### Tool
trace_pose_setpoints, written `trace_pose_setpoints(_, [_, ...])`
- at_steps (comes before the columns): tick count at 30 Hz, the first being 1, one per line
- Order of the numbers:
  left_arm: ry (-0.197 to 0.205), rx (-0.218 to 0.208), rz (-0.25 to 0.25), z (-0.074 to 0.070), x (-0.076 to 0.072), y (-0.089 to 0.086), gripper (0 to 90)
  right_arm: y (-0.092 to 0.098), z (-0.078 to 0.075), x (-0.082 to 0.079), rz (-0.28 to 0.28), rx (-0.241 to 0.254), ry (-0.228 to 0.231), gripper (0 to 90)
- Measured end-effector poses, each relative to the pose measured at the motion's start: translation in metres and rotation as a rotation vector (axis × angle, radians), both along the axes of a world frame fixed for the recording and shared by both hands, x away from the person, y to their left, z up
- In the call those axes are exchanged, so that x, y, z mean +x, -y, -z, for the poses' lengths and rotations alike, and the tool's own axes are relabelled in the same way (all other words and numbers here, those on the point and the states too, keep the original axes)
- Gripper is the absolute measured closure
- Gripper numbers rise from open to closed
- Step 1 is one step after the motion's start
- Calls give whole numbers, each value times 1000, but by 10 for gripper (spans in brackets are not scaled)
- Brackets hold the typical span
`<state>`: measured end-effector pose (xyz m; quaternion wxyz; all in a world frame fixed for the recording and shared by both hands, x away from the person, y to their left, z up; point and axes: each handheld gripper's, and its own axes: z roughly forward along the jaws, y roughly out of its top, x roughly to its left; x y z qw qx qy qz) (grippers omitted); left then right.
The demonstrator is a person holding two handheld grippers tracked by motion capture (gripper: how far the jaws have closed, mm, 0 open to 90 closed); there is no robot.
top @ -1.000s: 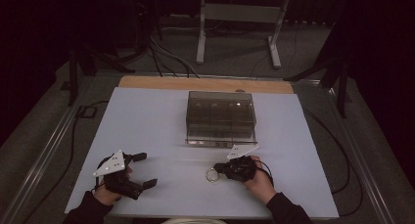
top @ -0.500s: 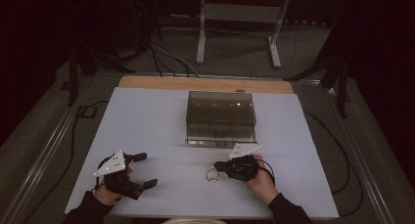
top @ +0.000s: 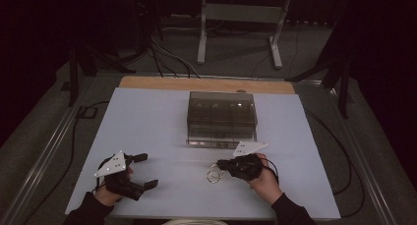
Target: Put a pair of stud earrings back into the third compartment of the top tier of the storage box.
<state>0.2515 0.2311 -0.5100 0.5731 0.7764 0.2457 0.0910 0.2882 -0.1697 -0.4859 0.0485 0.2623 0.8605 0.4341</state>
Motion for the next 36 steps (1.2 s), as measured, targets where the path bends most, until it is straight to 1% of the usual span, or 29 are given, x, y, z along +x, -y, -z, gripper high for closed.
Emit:
trace_pose_setpoints(8, [-1,-1,0,0,0,0,5,4,-11,0,10,13,25,858])
trace_pose_setpoints(16, [0,0,0,0,0,0,5,13,-23,2,43,39,44,858])
trace_pose_setpoints(21, [-1,0,0,0,0,0,5,18,-30,4,61,45,64,858])
trace_pose_setpoints(31, [0,2,3,0,0,0,5,30,-43,11,121,62,95,857])
trace_pose_setpoints(36, [1,2,3,0,0,0,5,39,-48,15,157,86,100,857])
